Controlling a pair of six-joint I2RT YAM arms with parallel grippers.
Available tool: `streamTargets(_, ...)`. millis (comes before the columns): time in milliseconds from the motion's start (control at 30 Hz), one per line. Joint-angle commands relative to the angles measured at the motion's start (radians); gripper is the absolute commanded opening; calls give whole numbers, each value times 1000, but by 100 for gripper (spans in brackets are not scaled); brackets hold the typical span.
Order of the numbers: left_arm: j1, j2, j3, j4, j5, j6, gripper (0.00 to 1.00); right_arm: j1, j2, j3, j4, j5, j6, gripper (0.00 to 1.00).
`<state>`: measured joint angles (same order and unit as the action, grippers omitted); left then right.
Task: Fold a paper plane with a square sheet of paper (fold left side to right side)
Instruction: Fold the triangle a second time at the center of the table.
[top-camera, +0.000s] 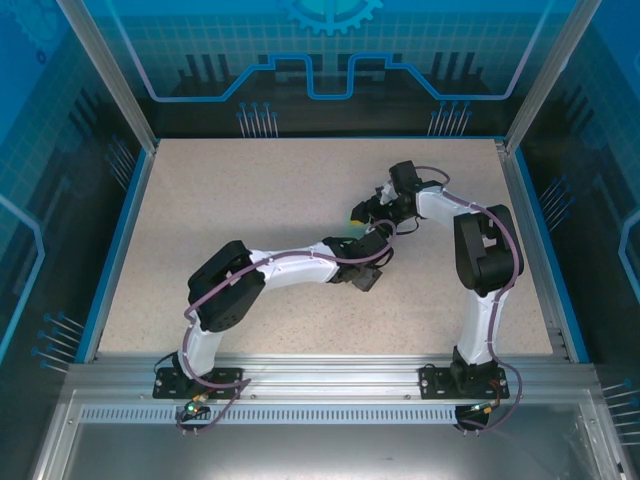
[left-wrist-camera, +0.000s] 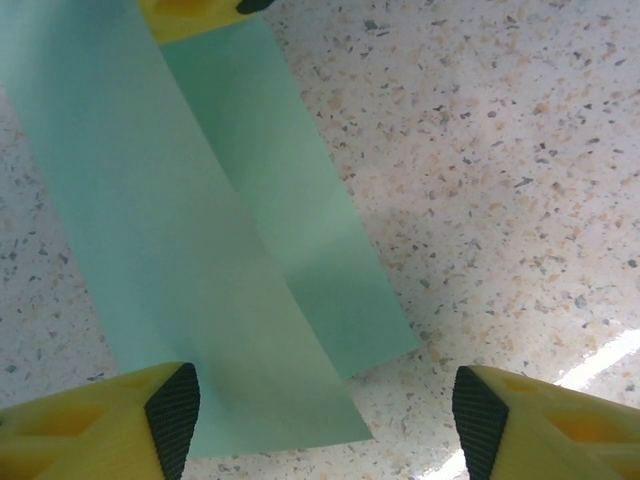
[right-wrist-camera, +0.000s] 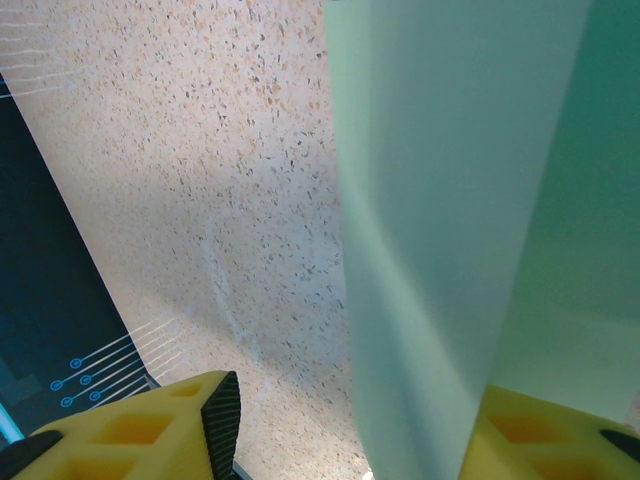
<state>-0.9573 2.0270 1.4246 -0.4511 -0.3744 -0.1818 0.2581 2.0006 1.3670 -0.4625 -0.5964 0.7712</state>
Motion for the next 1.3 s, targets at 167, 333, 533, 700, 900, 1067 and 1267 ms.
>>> streamTargets(167, -9, 9, 40, -61, -103, 15, 60, 22, -16, 21, -24, -14, 12, 51)
streamTargets(333, -12, -6, 33, -51, -101, 27, 47, 22, -11, 25, -32, -8, 5, 51)
streamTargets(533, -16, -29, 22, -40, -91, 39, 34, 23, -3, 30, -45, 2, -6, 51)
streamTargets(700, -18, -40, 18, -34, -91, 45, 27, 24, 0, 33, -51, 6, -14, 51)
streamTargets(900, -18, -51, 11, -26, -86, 47, 21, 24, 4, 35, -62, 14, -24, 51)
streamTargets(1067, -17, -57, 10, -29, -89, 45, 12, 22, -2, 45, -72, 16, -44, 51)
streamTargets(1267, -6, -59, 11, -39, -43, 35, 7, -1, -61, 58, -87, 23, -95, 58)
